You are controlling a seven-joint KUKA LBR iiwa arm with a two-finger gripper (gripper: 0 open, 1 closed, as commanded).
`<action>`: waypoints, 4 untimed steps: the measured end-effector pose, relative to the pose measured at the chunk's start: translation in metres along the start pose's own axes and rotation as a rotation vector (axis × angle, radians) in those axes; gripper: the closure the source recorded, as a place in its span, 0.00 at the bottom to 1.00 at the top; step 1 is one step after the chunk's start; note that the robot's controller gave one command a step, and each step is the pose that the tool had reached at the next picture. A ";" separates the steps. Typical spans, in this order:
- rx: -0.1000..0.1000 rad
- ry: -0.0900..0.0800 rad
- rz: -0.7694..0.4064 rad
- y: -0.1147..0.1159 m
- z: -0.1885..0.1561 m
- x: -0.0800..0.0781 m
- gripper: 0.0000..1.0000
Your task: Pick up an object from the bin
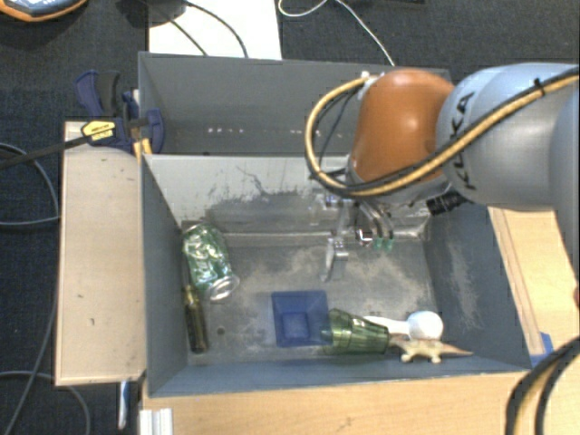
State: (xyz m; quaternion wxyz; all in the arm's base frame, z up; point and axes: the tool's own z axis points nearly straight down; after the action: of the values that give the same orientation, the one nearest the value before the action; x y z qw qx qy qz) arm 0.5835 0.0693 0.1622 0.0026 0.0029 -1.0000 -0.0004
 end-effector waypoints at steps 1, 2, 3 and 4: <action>-0.001 -0.008 0.002 0.000 -0.005 -0.002 0.00; 0.000 -0.006 -0.215 0.020 0.068 0.030 0.00; 0.000 -0.010 -0.336 0.032 0.092 0.050 0.00; 0.000 -0.010 -0.334 0.032 0.092 0.050 0.00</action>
Offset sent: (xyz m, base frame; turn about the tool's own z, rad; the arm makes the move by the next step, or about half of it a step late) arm -0.0394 0.0253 -0.0871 -0.2694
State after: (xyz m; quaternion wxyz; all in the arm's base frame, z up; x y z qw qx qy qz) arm 0.5332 0.1013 0.0705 -0.0027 0.1692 -0.9856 -0.0011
